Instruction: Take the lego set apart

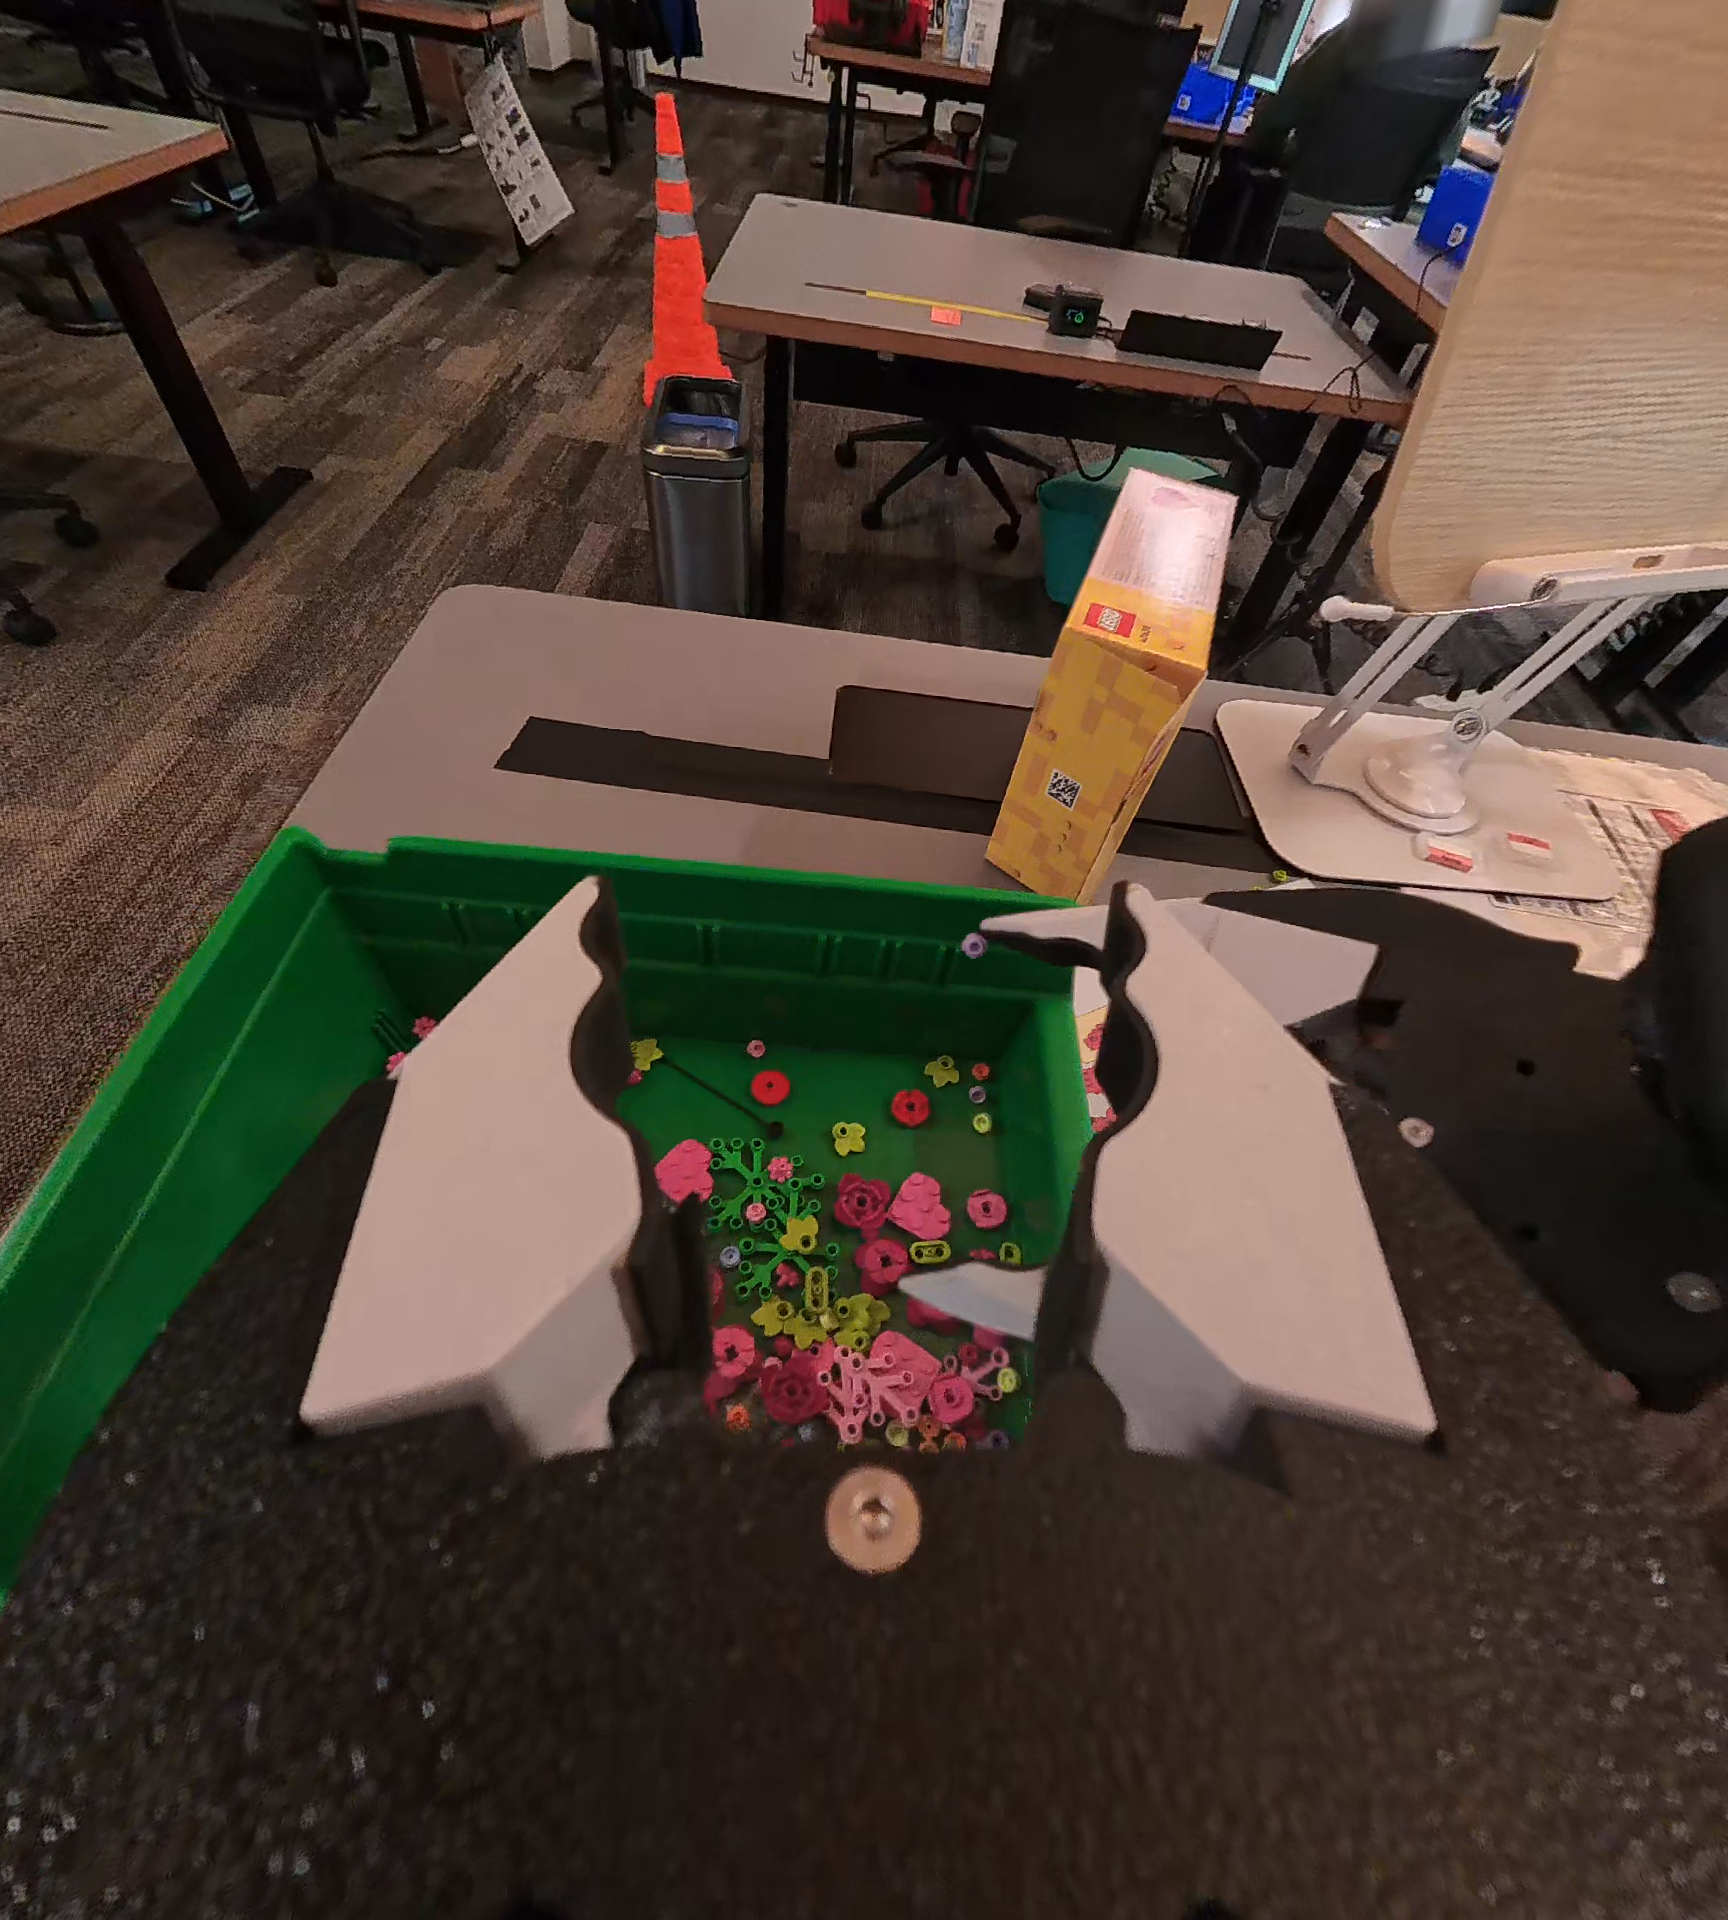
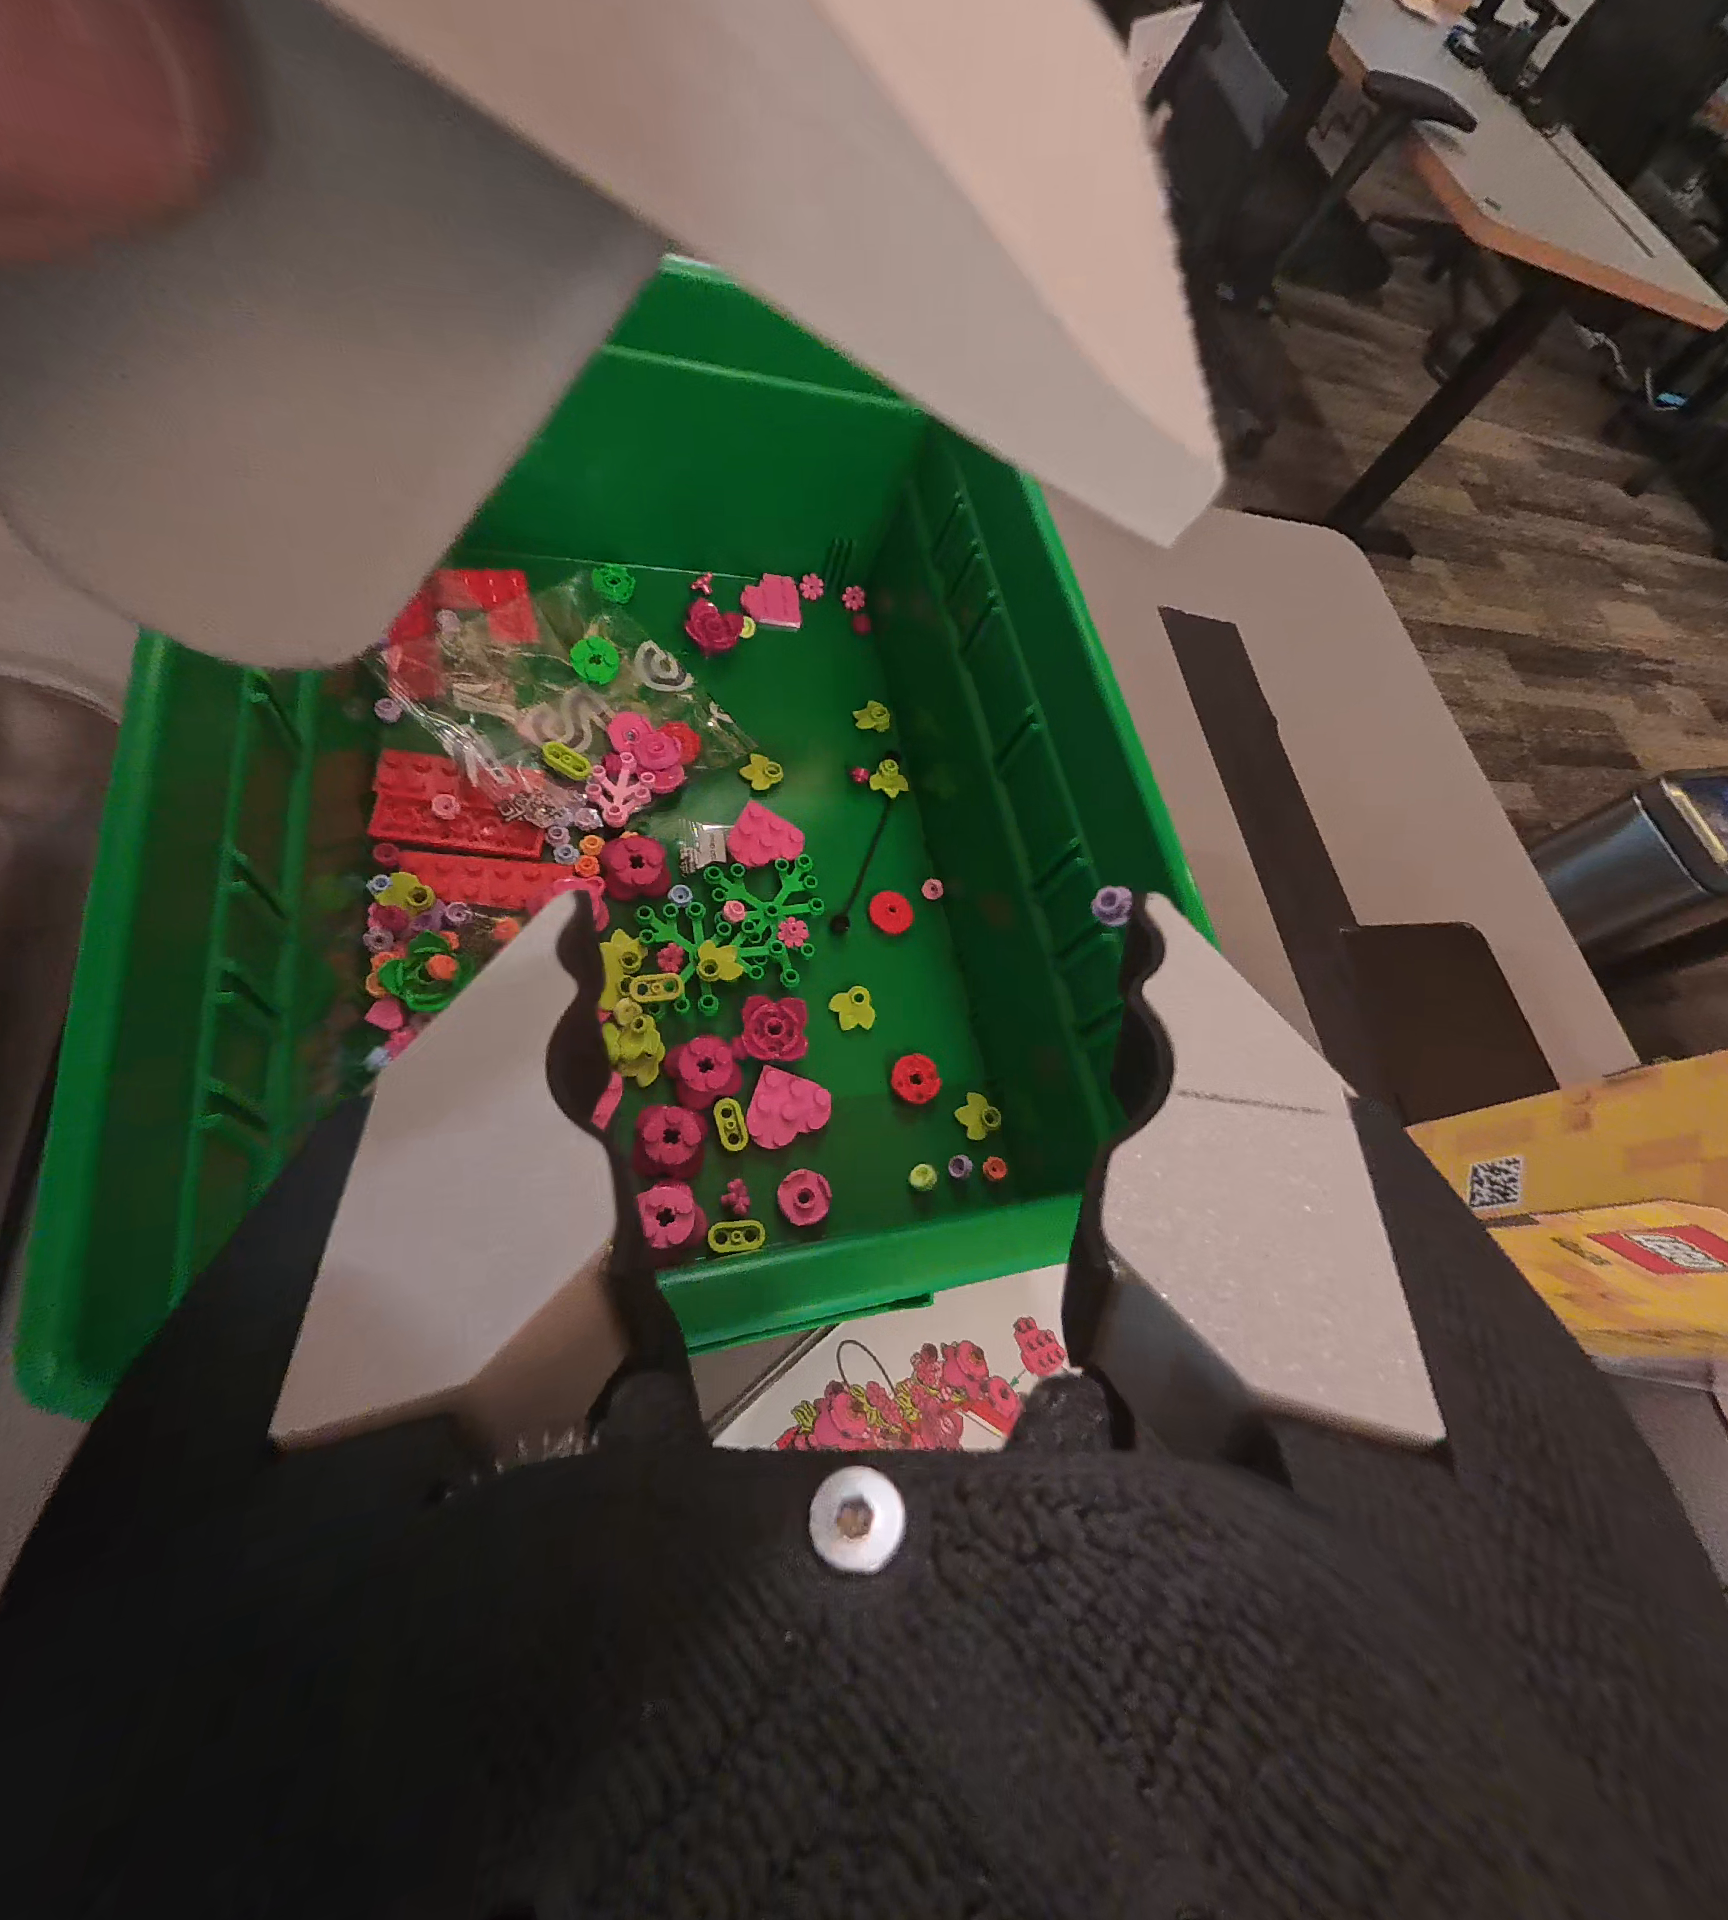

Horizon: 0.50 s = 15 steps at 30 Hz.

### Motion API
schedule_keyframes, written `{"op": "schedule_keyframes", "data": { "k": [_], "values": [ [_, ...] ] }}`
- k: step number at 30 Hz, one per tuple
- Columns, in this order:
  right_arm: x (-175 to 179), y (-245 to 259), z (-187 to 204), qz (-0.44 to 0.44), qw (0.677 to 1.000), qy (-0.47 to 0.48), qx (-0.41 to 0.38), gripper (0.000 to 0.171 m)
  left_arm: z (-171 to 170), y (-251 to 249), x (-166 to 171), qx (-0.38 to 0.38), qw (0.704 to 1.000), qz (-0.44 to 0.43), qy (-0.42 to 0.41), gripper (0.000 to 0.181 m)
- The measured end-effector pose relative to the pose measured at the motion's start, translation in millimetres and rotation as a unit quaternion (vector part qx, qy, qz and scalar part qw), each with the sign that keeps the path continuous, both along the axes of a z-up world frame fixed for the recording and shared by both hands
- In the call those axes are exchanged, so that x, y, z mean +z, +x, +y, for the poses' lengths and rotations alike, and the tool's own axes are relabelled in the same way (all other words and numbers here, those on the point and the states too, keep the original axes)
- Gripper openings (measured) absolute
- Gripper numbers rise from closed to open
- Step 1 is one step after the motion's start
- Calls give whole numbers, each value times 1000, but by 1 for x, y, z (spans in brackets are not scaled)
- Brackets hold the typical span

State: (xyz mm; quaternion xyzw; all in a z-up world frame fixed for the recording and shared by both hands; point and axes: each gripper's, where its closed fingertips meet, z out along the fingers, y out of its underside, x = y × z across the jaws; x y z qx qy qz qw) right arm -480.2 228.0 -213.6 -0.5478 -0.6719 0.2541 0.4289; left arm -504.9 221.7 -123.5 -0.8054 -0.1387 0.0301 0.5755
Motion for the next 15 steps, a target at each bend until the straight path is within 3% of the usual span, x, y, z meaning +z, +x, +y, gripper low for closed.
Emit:
{"op": "schedule_keyframes", "data": {
  "k": [4,5,6,12,15],
  "values": [
    [2,2,-6,-5,1000,9,18,15,-5,-8,-4,8,1000,-14,1,88],
    [3,2,-9,-1,1000,5,27,5,-5,-9,-4,8,1000,-18,2,88],
    [3,2,-11,-2,999,-1,33,5,-6,-10,-5,6,1000,-22,5,88],
    [5,0,-16,9,998,4,55,54,-8,-11,-1,3,999,-28,18,87],
    [5,0,-20,9,998,12,65,66,-8,-11,-2,1,999,-30,15,86]
  ]
}}
